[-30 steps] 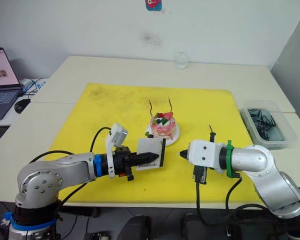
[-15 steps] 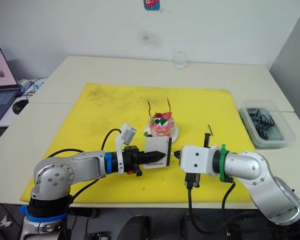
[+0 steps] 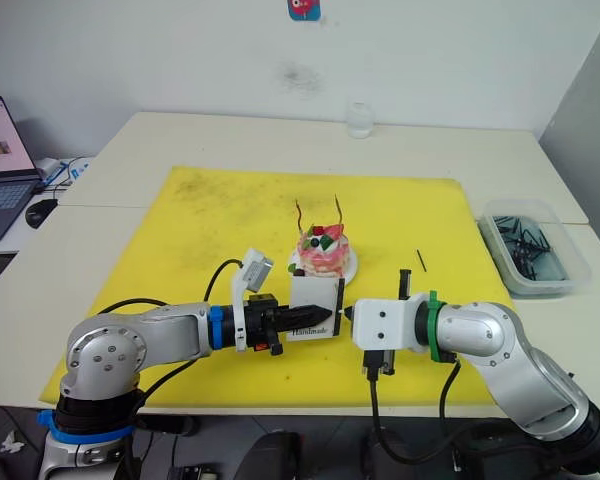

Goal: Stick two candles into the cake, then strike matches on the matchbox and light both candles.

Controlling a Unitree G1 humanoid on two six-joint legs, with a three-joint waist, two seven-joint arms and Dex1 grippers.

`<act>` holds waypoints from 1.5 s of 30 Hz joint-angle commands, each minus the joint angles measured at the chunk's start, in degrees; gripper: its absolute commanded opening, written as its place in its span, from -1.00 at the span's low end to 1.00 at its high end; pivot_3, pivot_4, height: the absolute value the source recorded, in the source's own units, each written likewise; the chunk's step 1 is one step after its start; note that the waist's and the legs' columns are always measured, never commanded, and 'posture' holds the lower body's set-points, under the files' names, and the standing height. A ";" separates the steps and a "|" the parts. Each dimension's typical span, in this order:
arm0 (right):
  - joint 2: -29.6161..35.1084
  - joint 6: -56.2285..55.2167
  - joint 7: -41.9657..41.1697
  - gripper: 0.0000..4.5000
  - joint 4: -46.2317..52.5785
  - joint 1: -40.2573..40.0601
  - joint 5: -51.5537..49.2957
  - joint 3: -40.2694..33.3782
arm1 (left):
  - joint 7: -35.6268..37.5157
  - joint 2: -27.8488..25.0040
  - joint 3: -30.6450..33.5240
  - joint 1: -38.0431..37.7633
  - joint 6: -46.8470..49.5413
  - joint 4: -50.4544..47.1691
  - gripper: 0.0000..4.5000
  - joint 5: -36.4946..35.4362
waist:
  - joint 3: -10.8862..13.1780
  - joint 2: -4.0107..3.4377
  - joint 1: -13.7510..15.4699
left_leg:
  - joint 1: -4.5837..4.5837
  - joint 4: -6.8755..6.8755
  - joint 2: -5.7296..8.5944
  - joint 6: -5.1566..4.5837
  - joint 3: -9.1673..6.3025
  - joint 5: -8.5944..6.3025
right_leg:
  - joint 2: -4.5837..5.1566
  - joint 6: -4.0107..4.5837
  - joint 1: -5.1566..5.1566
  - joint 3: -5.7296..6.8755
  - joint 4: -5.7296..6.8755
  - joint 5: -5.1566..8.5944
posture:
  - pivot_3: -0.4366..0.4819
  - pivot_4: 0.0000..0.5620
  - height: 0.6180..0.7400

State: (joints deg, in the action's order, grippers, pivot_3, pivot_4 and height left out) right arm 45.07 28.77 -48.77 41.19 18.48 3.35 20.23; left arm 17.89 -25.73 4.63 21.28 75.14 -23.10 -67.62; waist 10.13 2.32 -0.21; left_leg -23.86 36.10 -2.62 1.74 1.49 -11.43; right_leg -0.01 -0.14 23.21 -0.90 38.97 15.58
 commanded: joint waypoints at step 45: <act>1.17 12.08 7.81 -0.99 9.99 -5.40 -12.55 -9.13 | 2.74 1.87 0.84 3.79 0.53 7.34 -1.00 -8.30 | 0.00 0.00 -0.03 | -0.02 -0.02 0.01 0.00 -0.01 0.00 | 0.01 0.00 0.01 0.02 -0.03 0.01 | -0.05 -0.47 1.00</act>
State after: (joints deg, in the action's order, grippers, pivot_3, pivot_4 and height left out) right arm 45.76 42.10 -41.03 50.21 13.02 -9.87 11.05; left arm 20.61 -24.36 5.29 24.20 75.93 -14.78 -74.11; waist 10.13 2.32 -0.24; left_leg -23.88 36.08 -2.62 1.74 1.48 -11.43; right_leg 0.00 -0.13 23.22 -0.88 38.94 15.59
